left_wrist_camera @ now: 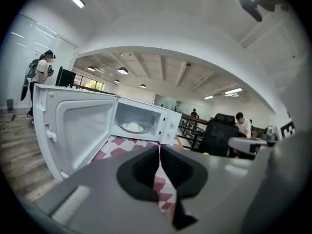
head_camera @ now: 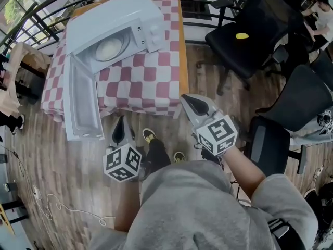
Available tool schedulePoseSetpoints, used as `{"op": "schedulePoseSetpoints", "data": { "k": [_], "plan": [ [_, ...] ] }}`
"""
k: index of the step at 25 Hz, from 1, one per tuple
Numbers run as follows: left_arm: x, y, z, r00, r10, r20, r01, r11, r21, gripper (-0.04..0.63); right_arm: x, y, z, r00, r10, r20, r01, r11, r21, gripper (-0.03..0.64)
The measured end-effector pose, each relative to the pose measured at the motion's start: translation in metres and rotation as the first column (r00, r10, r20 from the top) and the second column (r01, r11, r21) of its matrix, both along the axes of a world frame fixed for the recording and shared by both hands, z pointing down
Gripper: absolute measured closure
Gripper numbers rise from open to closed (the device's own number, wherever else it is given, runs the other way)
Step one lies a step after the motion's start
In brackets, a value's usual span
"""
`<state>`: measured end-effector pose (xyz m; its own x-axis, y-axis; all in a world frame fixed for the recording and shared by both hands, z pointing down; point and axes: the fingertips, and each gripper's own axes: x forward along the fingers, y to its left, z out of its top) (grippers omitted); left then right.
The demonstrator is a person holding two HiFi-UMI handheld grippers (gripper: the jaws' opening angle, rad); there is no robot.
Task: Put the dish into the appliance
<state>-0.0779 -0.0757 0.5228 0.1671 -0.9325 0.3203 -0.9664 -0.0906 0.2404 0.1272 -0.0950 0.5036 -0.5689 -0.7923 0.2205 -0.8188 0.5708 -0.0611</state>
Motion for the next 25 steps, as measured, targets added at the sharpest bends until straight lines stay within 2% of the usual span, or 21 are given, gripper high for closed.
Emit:
{"op": "schedulePoseSetpoints", "data": {
  "k": [5,10,15,25],
  "plan": [
    [0.008,0.022,-0.008,1.000,0.026,-0.003,-0.026,1.000,0.008,0.578,0.005,0.021,0.001,0.999,0.002,-0.040,-0.002,1.000,0.007,0.617],
    [-0.001,0.030,-0.011,0.999,0.042,-0.004,-0.042,0.999,0.009,0.578,0.000,0.031,0.006,0.999,0.024,-0.048,-0.025,1.000,-0.010,0.617],
    [-0.018,0.038,-0.015,0.999,0.039,-0.016,-0.039,0.999,0.008,0.578,-0.015,0.039,0.007,0.999,0.029,-0.036,-0.030,0.999,-0.023,0.618],
    [-0.021,0.045,-0.011,0.999,0.034,-0.034,-0.034,0.999,0.000,0.578,-0.020,0.051,0.010,0.998,0.031,-0.046,-0.032,0.999,-0.024,0.617]
  ]
}}
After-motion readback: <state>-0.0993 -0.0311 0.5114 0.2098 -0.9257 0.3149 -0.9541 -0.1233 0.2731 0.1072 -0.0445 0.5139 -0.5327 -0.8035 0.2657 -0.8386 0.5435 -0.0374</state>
